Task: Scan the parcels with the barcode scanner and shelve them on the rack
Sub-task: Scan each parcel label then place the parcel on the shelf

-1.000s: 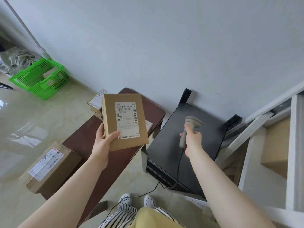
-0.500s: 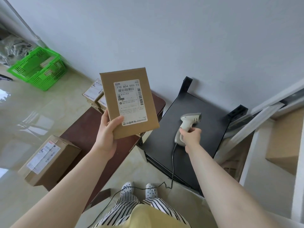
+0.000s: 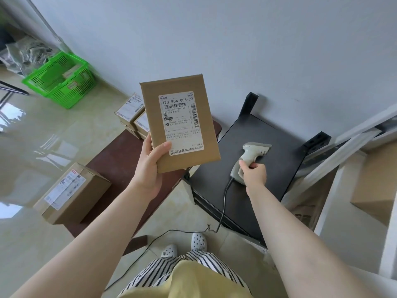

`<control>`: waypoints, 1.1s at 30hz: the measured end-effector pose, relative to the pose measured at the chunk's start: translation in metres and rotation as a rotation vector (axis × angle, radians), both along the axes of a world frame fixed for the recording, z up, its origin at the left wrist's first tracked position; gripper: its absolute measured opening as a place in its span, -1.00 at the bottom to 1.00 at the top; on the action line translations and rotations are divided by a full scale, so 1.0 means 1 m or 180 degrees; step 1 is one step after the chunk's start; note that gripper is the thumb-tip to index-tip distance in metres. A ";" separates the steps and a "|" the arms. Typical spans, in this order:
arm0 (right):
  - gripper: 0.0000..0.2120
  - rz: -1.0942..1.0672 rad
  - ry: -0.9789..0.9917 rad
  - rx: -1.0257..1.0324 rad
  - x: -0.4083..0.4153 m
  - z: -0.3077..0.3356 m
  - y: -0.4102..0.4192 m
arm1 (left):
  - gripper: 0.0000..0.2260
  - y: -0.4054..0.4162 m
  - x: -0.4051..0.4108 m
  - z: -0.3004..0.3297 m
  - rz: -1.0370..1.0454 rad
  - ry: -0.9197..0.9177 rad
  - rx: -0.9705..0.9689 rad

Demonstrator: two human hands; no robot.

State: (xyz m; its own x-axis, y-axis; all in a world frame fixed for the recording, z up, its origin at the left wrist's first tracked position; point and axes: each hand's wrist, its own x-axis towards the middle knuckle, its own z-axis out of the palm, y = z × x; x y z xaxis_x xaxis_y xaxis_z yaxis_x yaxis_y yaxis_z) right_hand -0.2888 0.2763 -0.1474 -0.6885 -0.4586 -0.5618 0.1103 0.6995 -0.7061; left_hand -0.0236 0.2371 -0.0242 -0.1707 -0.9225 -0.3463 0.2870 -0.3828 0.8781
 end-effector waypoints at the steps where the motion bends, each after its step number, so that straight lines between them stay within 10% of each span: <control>1: -0.57 -0.0019 0.0067 0.0063 0.001 0.000 0.000 | -0.40 0.001 0.001 0.001 -0.0004 0.0008 -0.0013; 5: -0.57 -0.0127 0.0551 -0.0094 0.012 0.026 0.004 | -0.26 0.012 0.003 0.006 -0.0082 0.0058 -0.0070; 9: -0.65 0.0118 -0.0445 -0.1337 0.041 0.084 0.018 | -0.18 0.033 0.000 0.016 -0.0167 0.0068 -0.0135; 12: -0.31 0.1003 -0.1020 -0.1573 0.066 0.118 0.051 | -0.22 0.061 0.003 0.023 -0.0338 0.0140 -0.0181; 20: -0.40 0.1512 -0.1500 -0.1485 0.116 0.138 0.209 | -0.32 0.190 0.047 0.007 -0.0668 0.0114 -0.0066; 25: -0.09 0.1439 -0.1400 -0.1020 0.132 0.121 0.304 | -0.33 0.278 0.062 -0.012 -0.0866 0.0013 0.0239; 33: -0.29 0.0852 -0.1400 -0.0783 0.098 0.109 0.412 | -0.14 0.368 0.024 -0.018 -0.1330 -0.0302 0.0489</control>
